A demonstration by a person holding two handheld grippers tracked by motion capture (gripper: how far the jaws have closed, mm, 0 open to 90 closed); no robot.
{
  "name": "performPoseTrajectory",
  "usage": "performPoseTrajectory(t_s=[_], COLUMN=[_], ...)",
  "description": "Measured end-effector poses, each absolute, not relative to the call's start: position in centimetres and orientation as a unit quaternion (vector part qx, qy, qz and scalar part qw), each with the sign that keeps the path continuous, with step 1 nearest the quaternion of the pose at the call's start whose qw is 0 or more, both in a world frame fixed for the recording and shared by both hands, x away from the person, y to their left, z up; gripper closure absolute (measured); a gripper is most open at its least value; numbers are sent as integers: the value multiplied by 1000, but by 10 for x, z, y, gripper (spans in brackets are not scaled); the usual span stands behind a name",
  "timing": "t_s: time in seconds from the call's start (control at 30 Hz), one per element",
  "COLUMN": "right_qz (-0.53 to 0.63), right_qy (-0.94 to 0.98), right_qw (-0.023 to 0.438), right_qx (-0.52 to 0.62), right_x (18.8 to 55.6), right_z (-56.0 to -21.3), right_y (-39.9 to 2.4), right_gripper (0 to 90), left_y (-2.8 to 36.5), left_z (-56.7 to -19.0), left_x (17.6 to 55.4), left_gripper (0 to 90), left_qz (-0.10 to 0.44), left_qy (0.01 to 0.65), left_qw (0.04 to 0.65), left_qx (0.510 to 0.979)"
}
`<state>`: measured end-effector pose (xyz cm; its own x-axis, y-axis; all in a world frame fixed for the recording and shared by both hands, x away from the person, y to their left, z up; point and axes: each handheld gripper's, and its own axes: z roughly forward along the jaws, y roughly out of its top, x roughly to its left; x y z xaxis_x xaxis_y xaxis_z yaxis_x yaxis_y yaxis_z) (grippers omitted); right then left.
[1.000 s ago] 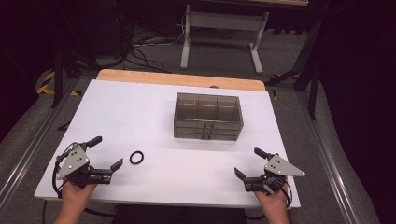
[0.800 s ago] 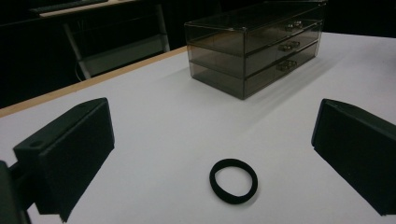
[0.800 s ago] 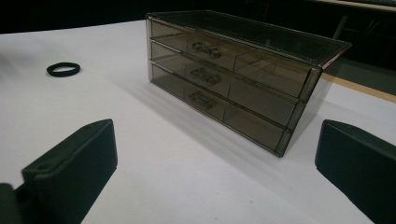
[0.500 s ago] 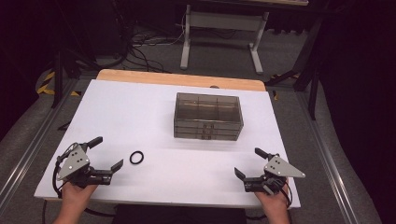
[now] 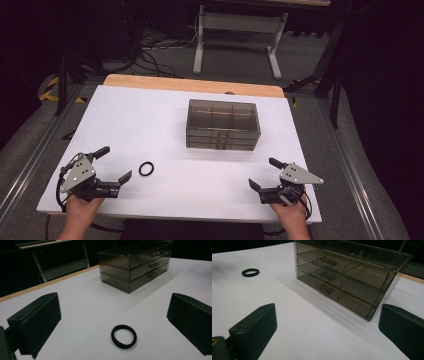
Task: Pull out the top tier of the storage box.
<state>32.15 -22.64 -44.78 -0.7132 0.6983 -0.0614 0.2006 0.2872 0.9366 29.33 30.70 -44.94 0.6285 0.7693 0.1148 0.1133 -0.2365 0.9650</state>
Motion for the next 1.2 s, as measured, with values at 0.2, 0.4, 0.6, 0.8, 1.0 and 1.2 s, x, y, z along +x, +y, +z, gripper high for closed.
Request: performPoseTrajectory(t_s=[0.2,0.4,0.6,0.8,1.0,1.2], right_qz=[523,521,525,524,528,529], right_qy=[769,774,777,781,782,787], right_qw=[244,242,237,234,229,227], right_qx=[274,266,253,247,238,223], right_x=[330,336,344,349,356,364], right_z=[-439,-434,-428,-424,-420,-416], right_y=[-214,-205,-193,-185,-175,-162], right_gripper=[31,31,31,32,31,31], left_y=[308,309,309,310,309,310], left_z=[-449,-449,-449,-448,-449,-449], left_x=[294,294,294,294,294,294], left_gripper=[3,3,3,3,3,3], left_qz=[307,310,305,310,303,302], left_qy=[301,306,305,302,307,311], left_qw=[534,533,536,532,535,536], left_qx=[728,726,726,728,726,724])
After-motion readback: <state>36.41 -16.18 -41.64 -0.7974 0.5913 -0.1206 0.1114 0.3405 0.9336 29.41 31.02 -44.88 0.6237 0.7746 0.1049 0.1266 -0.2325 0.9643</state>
